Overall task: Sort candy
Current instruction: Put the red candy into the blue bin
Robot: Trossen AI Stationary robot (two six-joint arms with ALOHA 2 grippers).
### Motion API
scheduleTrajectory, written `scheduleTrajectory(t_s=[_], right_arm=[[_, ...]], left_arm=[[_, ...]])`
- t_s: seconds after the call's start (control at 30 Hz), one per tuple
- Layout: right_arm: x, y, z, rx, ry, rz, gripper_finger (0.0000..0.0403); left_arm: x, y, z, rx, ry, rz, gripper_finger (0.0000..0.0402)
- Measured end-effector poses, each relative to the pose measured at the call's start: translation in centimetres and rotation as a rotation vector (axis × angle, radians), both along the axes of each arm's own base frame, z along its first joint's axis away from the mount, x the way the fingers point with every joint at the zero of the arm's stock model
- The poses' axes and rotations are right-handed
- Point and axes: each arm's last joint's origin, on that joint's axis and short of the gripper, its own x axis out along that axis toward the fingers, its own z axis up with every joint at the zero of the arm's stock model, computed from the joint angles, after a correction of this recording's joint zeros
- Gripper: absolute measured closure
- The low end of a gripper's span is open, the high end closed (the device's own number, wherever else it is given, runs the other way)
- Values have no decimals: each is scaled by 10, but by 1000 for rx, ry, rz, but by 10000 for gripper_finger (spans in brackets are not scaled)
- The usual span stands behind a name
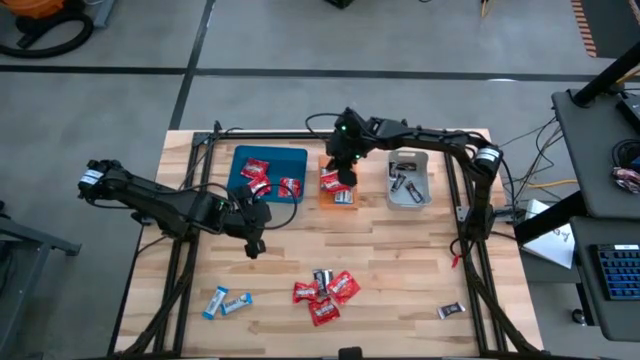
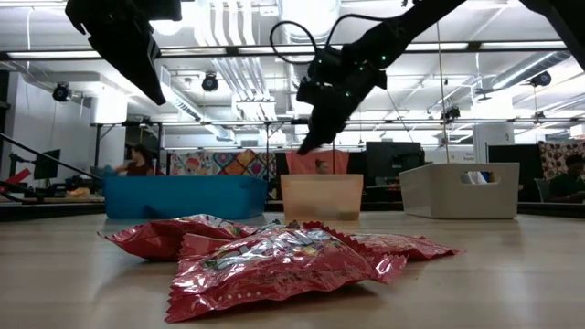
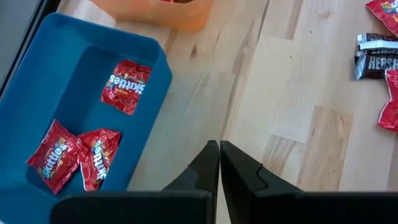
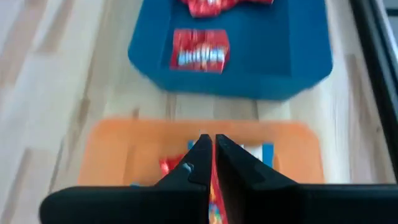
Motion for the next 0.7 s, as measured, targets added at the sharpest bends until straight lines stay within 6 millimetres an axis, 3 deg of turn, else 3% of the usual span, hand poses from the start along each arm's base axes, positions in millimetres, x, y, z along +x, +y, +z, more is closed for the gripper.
scheduleTrajectory(t_s=[0.17, 0.4, 0.5, 0.7], right_arm=[[-4, 11, -8, -39, 102, 72, 338], [-2, 27, -17, -63, 185, 62, 213], [1, 32, -22, -154, 217, 21, 169], [-1, 31, -32, -193, 228, -9, 129]], left_arm=[[0, 0, 0, -2, 0, 3, 402], [0, 0, 0, -1, 0, 2, 402], [0, 0, 0, -1, 0, 1, 402], [0, 0, 0, -2, -4, 2, 402]])
